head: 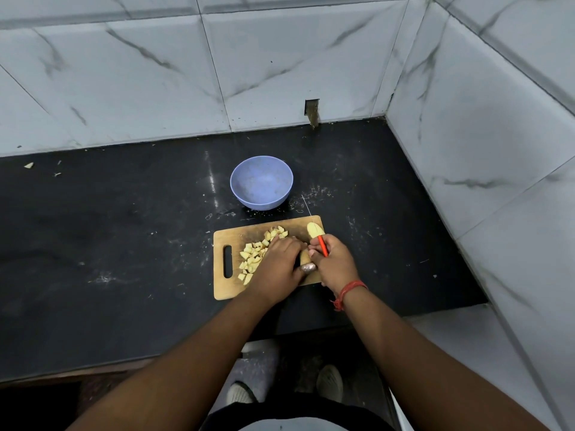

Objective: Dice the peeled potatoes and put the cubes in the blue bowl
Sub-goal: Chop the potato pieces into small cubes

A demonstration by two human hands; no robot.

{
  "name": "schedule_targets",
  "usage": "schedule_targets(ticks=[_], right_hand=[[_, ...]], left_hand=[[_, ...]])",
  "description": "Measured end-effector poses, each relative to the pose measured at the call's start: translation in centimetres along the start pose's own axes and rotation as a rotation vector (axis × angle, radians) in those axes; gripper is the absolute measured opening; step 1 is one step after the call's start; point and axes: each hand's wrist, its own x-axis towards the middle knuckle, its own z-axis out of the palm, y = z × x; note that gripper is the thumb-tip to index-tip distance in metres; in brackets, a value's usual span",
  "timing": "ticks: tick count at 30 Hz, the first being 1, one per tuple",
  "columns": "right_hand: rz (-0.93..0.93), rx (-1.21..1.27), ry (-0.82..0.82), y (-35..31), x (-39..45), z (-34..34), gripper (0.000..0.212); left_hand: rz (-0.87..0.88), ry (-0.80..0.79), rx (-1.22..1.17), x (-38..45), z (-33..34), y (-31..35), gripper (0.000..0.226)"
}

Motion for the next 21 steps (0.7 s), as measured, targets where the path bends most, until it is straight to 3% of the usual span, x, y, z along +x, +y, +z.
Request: schedule_targets(ticks=[6, 11, 21], right_hand=[[0.043, -0.004, -0.042, -0.4, -0.1, -0.3, 0.009], [0.081, -0.031, 0.031, -0.8, -2.2, -1.1, 0.011], [-0.089, -0.68, -0.114, 0.5, -6.9, -1.6, 0.017]], left_hand=[[0.004, 0.008, 0.032, -0.1, 0.2, -0.6, 0.038], [0.006, 0.047, 0.05, -0.3, 0.0, -0.7, 0.031], [-0.052, 0.084, 0.013, -0.6, 0.6, 0.2, 0.034]])
